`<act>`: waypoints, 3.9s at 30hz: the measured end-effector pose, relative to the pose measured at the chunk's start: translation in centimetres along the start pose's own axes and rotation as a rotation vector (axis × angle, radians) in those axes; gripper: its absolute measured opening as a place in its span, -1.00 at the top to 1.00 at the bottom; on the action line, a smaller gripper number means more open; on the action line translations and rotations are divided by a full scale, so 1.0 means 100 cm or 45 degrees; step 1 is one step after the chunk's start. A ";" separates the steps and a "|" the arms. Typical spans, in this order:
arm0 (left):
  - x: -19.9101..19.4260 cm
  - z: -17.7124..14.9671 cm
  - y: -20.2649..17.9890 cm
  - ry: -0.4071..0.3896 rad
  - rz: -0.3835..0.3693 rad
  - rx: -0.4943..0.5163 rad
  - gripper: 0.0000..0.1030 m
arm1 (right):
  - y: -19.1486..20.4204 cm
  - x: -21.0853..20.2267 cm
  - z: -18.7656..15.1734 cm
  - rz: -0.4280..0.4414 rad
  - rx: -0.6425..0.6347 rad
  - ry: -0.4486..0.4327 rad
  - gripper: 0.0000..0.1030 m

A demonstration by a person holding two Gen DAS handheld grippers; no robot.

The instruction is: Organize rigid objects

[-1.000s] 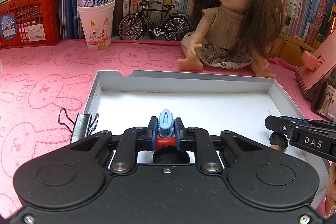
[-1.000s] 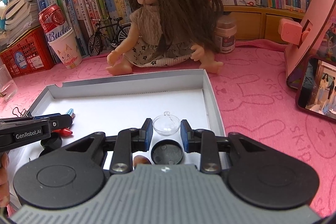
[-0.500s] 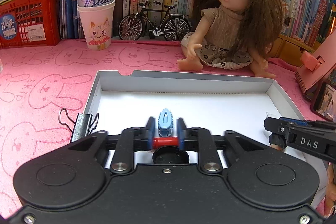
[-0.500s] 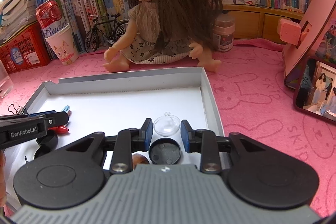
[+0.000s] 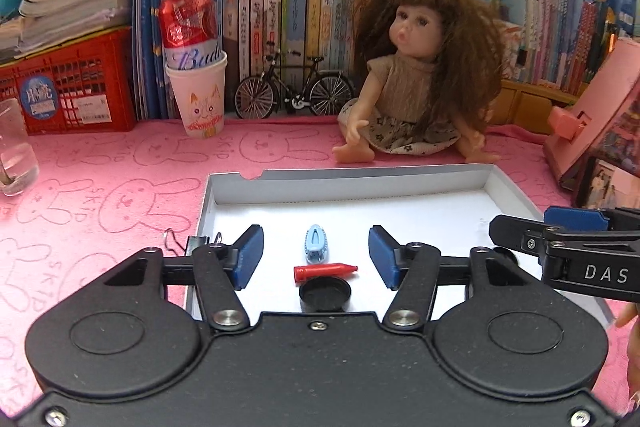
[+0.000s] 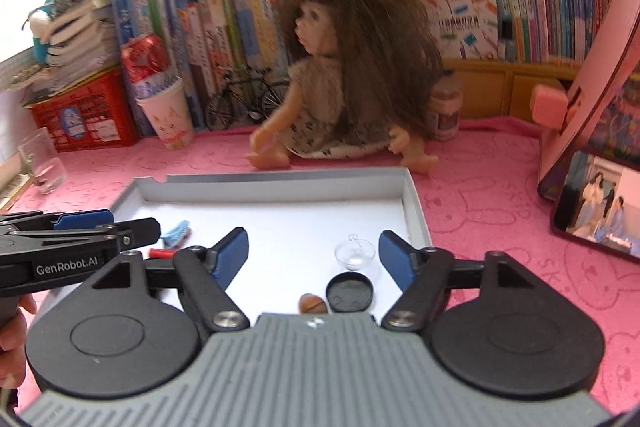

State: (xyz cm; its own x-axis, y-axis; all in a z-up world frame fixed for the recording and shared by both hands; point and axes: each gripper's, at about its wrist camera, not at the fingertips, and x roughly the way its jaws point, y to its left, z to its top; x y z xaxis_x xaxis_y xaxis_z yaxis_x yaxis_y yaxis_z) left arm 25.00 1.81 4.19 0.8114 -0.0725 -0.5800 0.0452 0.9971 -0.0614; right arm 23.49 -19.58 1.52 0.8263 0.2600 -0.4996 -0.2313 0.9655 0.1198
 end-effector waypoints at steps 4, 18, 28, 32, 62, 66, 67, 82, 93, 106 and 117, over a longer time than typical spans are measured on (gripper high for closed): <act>-0.024 -0.004 -0.001 -0.032 -0.028 -0.001 -0.20 | 0.005 -0.020 -0.003 0.015 -0.025 -0.037 -0.67; -0.094 -0.035 -0.020 -0.128 -0.093 0.073 -0.51 | -0.002 -0.079 -0.025 0.039 -0.038 -0.116 -0.73; -0.123 -0.065 -0.031 -0.113 -0.143 0.163 -0.54 | -0.004 -0.103 -0.053 0.045 -0.085 -0.114 -0.77; -0.129 -0.079 -0.032 -0.102 -0.152 0.183 -0.54 | -0.006 -0.109 -0.064 0.063 -0.085 -0.096 -0.77; -0.151 -0.133 -0.009 -0.062 -0.142 0.180 -0.54 | 0.016 -0.141 -0.136 0.429 -0.169 0.081 -0.45; -0.149 -0.136 -0.006 -0.047 -0.143 0.165 -0.54 | 0.013 -0.137 -0.139 0.433 -0.120 0.094 -0.01; -0.149 -0.137 -0.006 -0.043 -0.143 0.163 -0.54 | 0.013 -0.137 -0.140 0.432 -0.114 0.097 0.09; -0.149 -0.146 -0.012 -0.022 -0.173 0.179 -0.54 | 0.012 -0.131 -0.140 0.426 -0.077 0.110 0.04; -0.161 -0.157 -0.018 -0.031 -0.272 0.180 -0.54 | 0.004 -0.136 -0.138 0.335 -0.049 0.044 0.28; -0.168 -0.182 -0.071 -0.004 -0.461 0.385 -0.11 | -0.017 -0.141 -0.145 0.193 -0.011 0.005 0.26; -0.150 -0.170 -0.065 0.024 -0.334 0.310 0.70 | -0.016 -0.139 -0.148 0.196 -0.005 0.007 0.25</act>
State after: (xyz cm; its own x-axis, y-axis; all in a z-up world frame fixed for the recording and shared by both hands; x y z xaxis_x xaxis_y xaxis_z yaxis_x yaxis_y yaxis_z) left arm 2.62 -3.95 -0.53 0.7430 -0.3251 -0.5850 0.3899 0.9207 -0.0165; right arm 4.82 -24.99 -4.45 0.7779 0.4049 -0.4805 -0.3572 0.9141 0.1919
